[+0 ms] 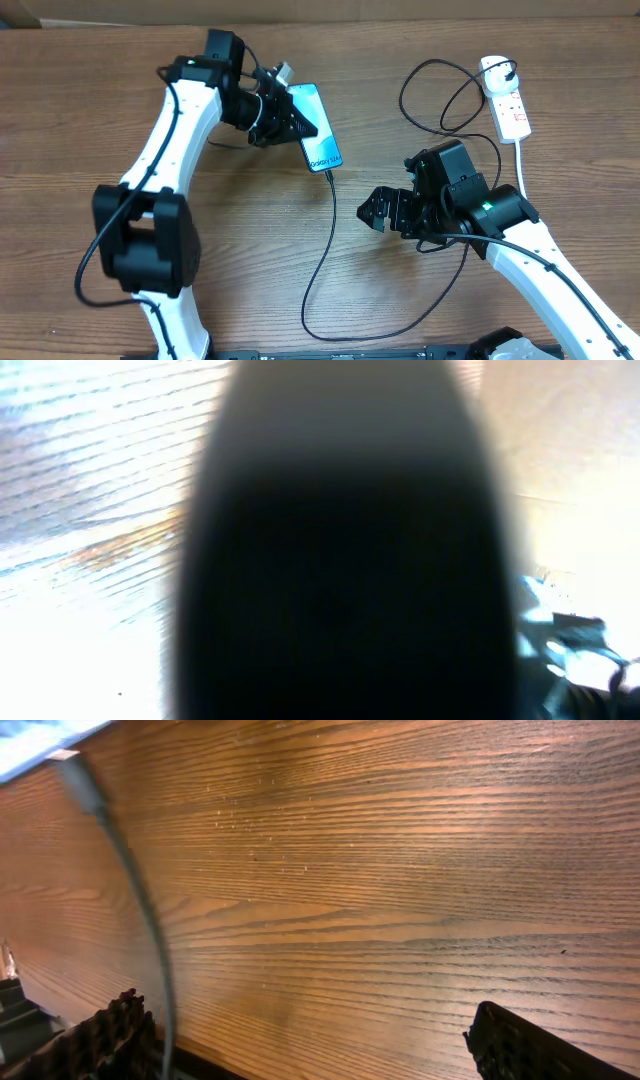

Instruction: Plug charger to phone and switch on socket

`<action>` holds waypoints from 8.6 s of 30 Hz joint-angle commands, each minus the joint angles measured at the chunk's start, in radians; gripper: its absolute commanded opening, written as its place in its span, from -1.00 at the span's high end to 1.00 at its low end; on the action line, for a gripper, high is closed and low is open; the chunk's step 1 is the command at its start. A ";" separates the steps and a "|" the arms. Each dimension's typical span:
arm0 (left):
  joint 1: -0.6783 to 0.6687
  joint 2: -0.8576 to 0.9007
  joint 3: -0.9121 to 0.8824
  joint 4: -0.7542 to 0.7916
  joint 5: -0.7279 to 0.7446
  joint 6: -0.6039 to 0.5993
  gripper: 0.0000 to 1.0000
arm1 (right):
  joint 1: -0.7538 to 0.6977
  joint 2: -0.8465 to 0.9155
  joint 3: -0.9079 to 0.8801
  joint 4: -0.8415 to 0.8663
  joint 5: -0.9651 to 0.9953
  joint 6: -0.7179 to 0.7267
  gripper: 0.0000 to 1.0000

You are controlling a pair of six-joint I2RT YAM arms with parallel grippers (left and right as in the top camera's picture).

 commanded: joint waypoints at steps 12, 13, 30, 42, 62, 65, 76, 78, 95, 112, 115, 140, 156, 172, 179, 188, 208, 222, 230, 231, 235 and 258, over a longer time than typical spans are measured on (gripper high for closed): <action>-0.041 0.198 0.001 0.268 0.050 -0.142 0.92 | -0.003 0.000 0.026 0.007 0.017 0.003 -1.00; -0.041 0.206 0.001 0.289 0.038 -0.157 0.92 | -0.003 0.000 0.026 0.008 0.017 0.003 -1.00; -0.048 0.317 0.001 0.406 0.048 -0.268 0.92 | -0.003 0.000 0.026 0.015 0.017 0.004 -1.00; -0.048 0.317 0.001 0.369 -0.079 -0.268 0.91 | -0.003 0.000 0.026 0.003 0.017 0.004 -1.00; -0.048 0.317 0.001 0.337 -0.198 -0.264 0.49 | -0.003 0.000 0.026 0.002 0.017 0.004 -0.99; -0.047 0.317 0.001 0.334 -0.198 -0.264 0.33 | -0.003 0.000 0.026 0.002 0.017 0.004 -1.00; -0.015 0.316 0.001 0.224 -0.270 -0.215 0.11 | -0.003 0.000 0.026 -0.005 0.016 0.004 -0.99; -0.002 0.316 0.001 0.207 -0.276 -0.215 0.10 | -0.003 0.000 0.026 -0.005 0.016 0.004 -1.00; 0.079 -0.005 0.002 0.078 -0.266 -0.070 -0.09 | -0.003 0.000 0.026 -0.008 0.016 0.004 -1.00; -0.047 -0.793 -0.069 -0.208 -0.546 -0.046 -0.24 | -0.003 0.000 0.026 -0.029 0.017 0.003 -0.99; -0.079 -0.935 -0.170 -0.192 -0.578 -0.104 -0.27 | -0.003 0.000 0.026 -0.016 0.017 0.003 -1.00; -0.082 -1.627 -0.733 -0.103 -0.790 -0.291 -0.99 | -0.003 0.000 0.026 -0.010 0.017 0.004 -0.99; -0.082 -1.627 -0.734 -0.104 -0.793 -0.290 -0.99 | -0.143 0.003 0.346 -0.075 0.108 -0.084 -1.00; -0.082 -1.627 -0.734 -0.106 -0.841 -0.290 -0.99 | -0.683 0.660 1.342 -0.597 0.240 -0.199 -1.00; -0.082 -1.627 -0.734 -0.127 -0.841 -0.290 -0.99 | -0.756 0.809 1.349 -0.378 0.271 -0.185 -1.00; -0.082 -1.627 -0.734 -0.138 -0.845 -0.286 -0.99 | -0.758 0.979 1.336 -0.261 0.486 -0.253 -0.99; -0.082 -1.627 -0.734 -0.137 -0.886 -0.287 -0.99 | -0.756 1.187 1.281 -0.206 0.488 -0.301 -1.00; -0.082 -1.627 -0.734 -0.137 -0.893 -0.287 -0.99 | -0.755 1.191 1.209 -0.148 0.416 -0.297 -1.00; -0.082 -1.627 -0.734 -0.137 -0.893 -0.287 -0.99 | -0.755 1.193 1.205 -0.111 0.415 -0.267 -1.00; -0.082 -1.627 -0.734 -0.137 -0.893 -0.287 -0.99 | -0.754 1.193 1.205 -0.112 0.415 -0.267 -1.00; -0.082 -1.627 -0.734 -0.131 -0.893 -0.287 -0.99 | -0.755 1.194 1.205 -0.118 0.416 -0.267 -1.00; -0.082 -1.627 -0.734 -0.130 -0.893 -0.287 -0.99 | -0.755 1.194 1.205 -0.134 0.415 -0.271 -1.00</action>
